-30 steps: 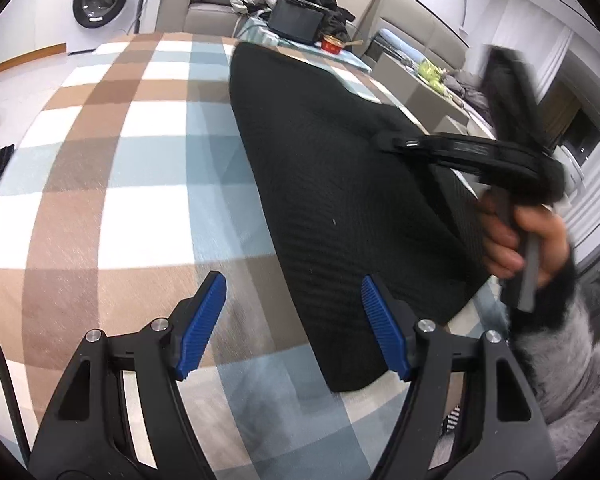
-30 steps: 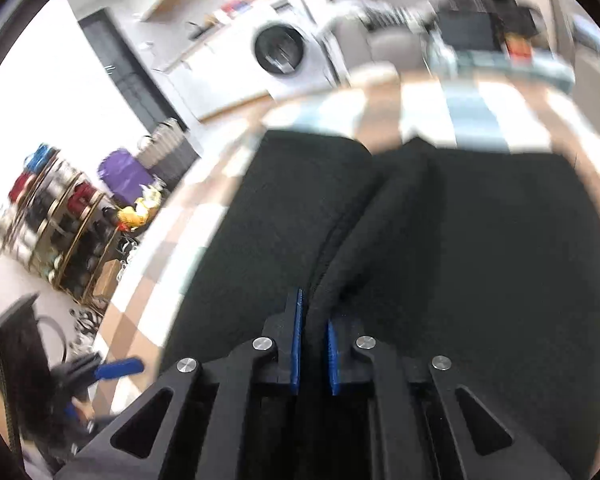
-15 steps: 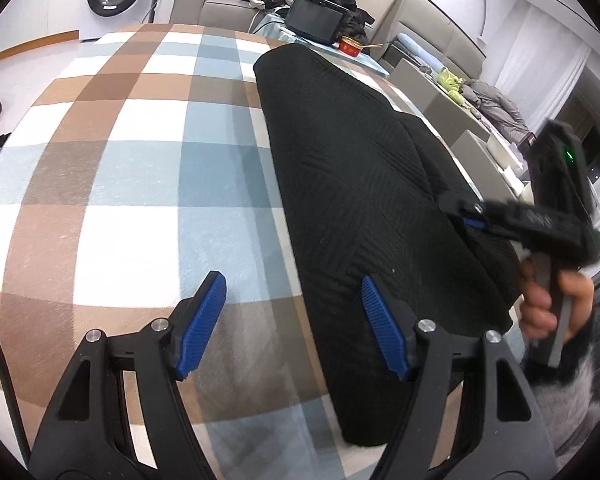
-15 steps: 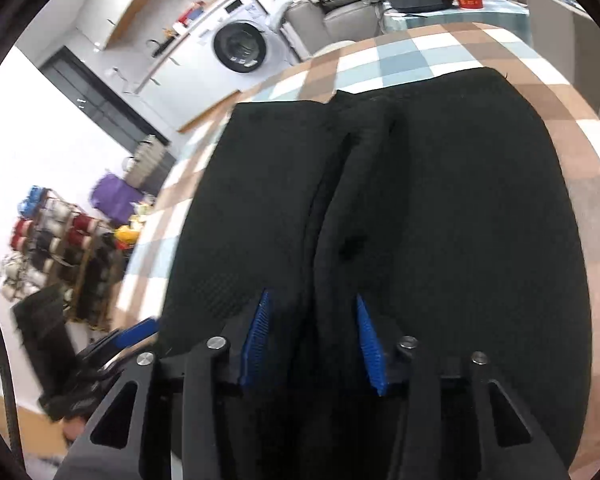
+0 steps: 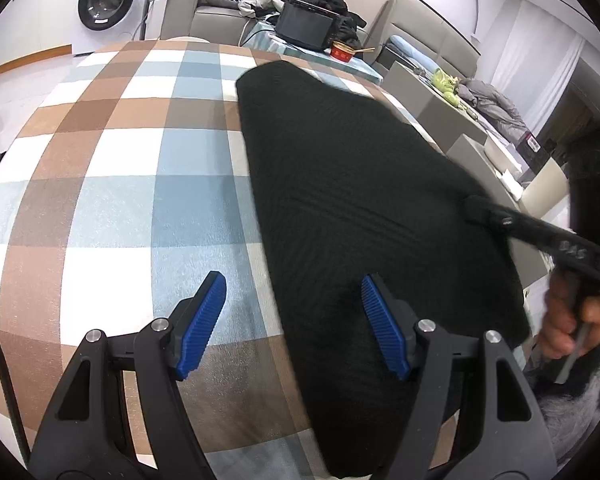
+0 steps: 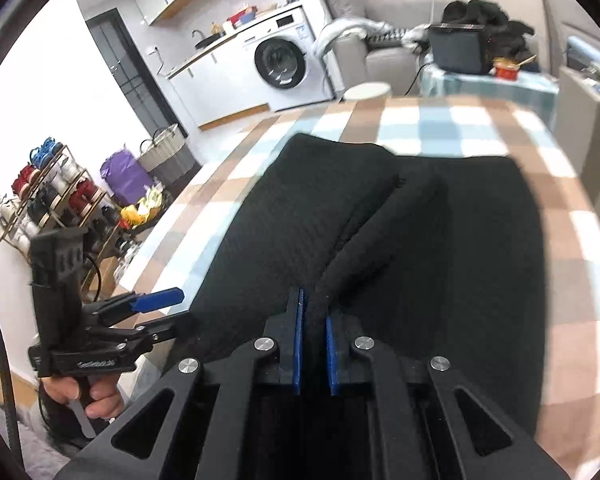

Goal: Fold small clothes

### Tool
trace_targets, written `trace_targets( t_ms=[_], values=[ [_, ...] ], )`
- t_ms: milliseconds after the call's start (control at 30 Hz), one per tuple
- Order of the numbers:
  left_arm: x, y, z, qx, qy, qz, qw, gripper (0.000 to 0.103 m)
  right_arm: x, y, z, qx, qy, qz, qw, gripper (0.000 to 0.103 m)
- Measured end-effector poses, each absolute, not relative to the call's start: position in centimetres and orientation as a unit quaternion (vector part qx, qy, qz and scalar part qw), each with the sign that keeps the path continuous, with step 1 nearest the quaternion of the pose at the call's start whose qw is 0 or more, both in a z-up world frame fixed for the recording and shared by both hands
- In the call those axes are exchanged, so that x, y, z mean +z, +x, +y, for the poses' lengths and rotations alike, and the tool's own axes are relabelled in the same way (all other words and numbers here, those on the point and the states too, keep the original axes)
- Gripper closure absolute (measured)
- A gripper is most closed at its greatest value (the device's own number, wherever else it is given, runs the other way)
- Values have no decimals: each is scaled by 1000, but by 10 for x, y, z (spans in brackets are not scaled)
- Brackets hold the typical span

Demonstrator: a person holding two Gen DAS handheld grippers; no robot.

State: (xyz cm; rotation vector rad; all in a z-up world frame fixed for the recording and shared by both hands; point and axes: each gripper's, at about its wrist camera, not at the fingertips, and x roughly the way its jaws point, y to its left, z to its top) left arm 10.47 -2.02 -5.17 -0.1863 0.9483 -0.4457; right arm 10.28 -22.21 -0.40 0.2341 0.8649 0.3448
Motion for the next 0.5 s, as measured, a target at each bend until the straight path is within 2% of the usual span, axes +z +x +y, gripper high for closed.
trace_targets(
  t_ms=[100,167,200,267,333,367,433,500],
  values=[
    [-58,110,-25,-212,-86,458,859,35,-25,110,-240,114,105,460,874,91],
    [-64,114,-30,-213,-83,463,856,35,-45,118,-244,90,112,496,857,72],
    [-65,115,-33,-216,-82,463,856,37,-49,118,-249,79,119,502,853,68],
    [-68,116,-39,-224,-78,461,855,47,-45,104,-260,77,131,487,860,63],
    [-70,117,-44,-237,-75,459,853,70,-35,92,-267,57,126,465,875,62],
    [-70,118,-47,-235,-68,455,856,72,-30,84,-274,41,123,454,881,62],
    [-70,117,-50,-230,-58,446,863,84,-28,72,-290,3,118,450,885,62],
    [-70,118,-50,-225,-61,447,864,87,-33,68,-301,-30,114,457,882,63]
  ],
)
